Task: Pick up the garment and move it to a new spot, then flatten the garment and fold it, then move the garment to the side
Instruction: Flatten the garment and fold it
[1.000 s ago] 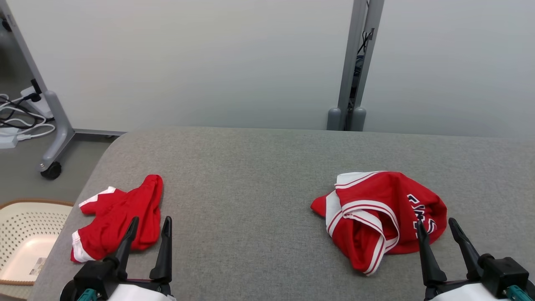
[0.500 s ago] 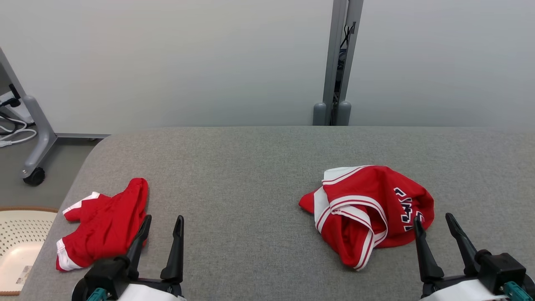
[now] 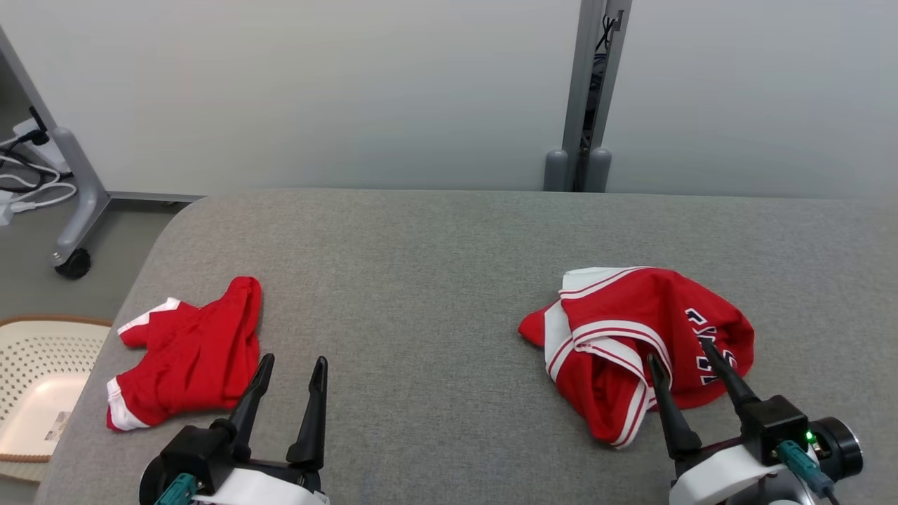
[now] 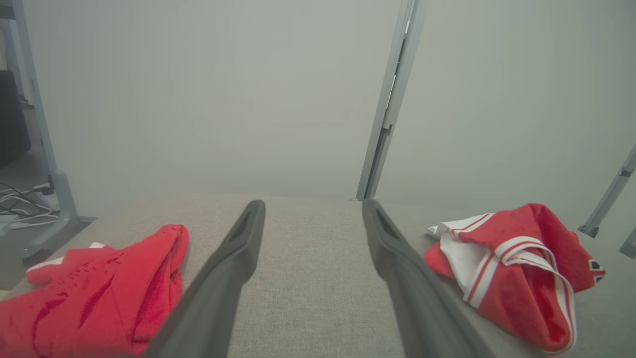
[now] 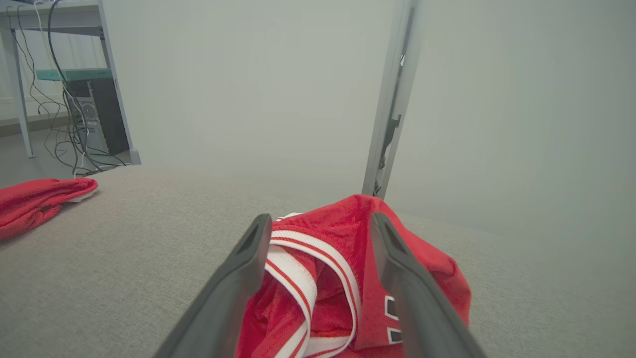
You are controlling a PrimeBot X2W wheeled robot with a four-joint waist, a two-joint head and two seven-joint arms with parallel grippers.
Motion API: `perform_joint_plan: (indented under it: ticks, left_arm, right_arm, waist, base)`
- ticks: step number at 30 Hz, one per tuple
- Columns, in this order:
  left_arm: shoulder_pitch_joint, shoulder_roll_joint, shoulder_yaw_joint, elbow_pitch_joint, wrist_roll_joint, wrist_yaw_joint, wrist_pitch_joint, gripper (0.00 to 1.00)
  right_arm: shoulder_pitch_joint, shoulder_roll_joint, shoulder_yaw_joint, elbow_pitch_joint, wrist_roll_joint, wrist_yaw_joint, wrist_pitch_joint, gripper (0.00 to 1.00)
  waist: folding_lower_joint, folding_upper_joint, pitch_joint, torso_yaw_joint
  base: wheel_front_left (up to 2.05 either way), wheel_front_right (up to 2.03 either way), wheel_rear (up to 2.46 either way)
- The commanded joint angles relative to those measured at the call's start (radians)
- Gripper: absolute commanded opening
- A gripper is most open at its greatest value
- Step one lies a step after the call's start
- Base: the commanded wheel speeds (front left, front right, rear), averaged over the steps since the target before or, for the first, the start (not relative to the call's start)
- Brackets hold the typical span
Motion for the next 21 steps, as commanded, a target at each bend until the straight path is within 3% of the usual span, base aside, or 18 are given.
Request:
perform_joint_plan:
  ticks: [1, 10, 19, 20, 21]
  left_arm:
    - [-0.016, 0.003, -0.004, 0.005, -0.008, -0.001, -0.001, 1.0]
    - [-0.036, 0.003, -0.03, 0.017, -0.021, -0.004, -0.001, 1.0]
    - [-0.043, 0.003, -0.033, 0.006, -0.025, -0.006, -0.001, 1.0]
    - [-0.043, 0.003, -0.033, 0.005, -0.024, -0.006, -0.001, 1.0]
    - [-0.044, 0.003, -0.034, 0.004, -0.024, -0.006, -0.001, 1.0]
  right_arm:
    - [-0.017, -0.006, 0.002, 0.05, -0.032, 0.0, -0.001, 1.0]
    - [-0.138, -0.008, -0.01, 0.323, -0.04, 0.0, 0.01, 1.0]
    - [-0.201, -0.007, -0.073, 0.445, -0.023, 0.0, -0.002, 1.0]
    - [-0.207, -0.008, -0.076, 0.455, -0.021, 0.0, -0.002, 0.46]
    - [-0.211, -0.008, -0.078, 0.463, -0.021, 0.0, -0.002, 0.13]
  waist:
    - [0.0, 0.0, 0.013, 0.023]
    - [0.0, 0.0, 0.039, 0.103]
    - [0.0, 0.0, 0.056, 0.137]
    - [0.0, 0.0, 0.058, 0.139]
    - [0.0, 0.0, 0.059, 0.139]
  base:
    - [0.0, 0.0, 0.0]
    - [0.0, 0.0, 0.0]
    - [0.0, 0.0, 0.0]
    - [0.0, 0.0, 0.0]
    - [0.0, 0.0, 0.0]
